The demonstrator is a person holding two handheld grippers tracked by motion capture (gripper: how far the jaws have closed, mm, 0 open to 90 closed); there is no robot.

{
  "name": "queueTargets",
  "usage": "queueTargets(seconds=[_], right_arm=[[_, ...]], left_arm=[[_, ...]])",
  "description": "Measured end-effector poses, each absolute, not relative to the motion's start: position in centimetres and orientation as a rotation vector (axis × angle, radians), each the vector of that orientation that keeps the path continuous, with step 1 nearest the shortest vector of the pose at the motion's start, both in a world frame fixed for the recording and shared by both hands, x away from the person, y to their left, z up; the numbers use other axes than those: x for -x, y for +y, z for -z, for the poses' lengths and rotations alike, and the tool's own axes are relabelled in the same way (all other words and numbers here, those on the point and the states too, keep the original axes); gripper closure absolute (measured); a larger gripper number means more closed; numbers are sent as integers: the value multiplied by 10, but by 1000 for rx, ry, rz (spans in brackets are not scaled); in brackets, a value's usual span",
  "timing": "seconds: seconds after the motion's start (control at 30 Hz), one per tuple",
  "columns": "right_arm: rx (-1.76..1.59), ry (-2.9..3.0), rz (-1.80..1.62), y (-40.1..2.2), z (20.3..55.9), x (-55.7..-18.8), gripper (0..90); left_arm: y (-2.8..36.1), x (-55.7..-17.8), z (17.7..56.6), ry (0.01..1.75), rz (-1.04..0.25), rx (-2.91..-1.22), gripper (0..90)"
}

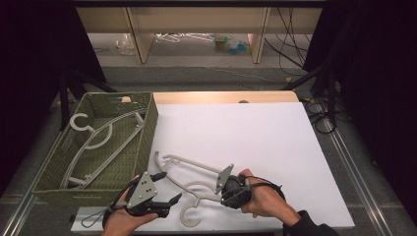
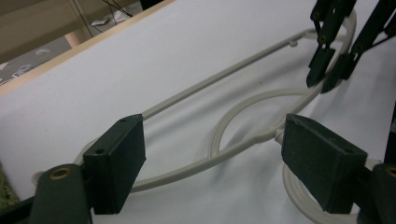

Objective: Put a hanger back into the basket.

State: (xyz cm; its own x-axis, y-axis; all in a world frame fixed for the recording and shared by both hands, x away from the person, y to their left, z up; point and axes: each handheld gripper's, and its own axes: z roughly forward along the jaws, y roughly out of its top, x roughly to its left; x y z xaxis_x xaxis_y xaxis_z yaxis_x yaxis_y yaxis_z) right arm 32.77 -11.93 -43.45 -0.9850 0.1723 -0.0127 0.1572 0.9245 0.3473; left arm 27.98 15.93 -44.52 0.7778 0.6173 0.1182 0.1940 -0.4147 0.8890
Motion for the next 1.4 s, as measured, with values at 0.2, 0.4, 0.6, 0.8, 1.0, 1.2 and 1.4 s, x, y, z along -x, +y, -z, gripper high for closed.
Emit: queueTargets(seconds=[0.2,0.4,0.6,0.8,1.0,1.2,1.4], right_arm=[[-246,3038,-568,-125,426,-324,822],[-237,3032,-610,-131,417,-321,822],[-220,3021,-631,-134,409,-318,822],[-175,3028,-661,-135,403,-314,822],[-155,3033,-681,-136,399,-312,823],[-143,3040,-678,-136,398,-311,823],[-115,3045,-709,-141,398,-313,824]], left_arm=[[150,-286,454,554,-517,-2080,276],[142,-291,460,500,-514,-2169,280],[136,-294,462,458,-517,-2201,287],[132,-297,465,410,-511,-2229,363],[126,-296,467,326,-516,-2262,450],[119,-294,467,167,-520,-2287,639],[118,-287,458,73,-573,-2331,692]])
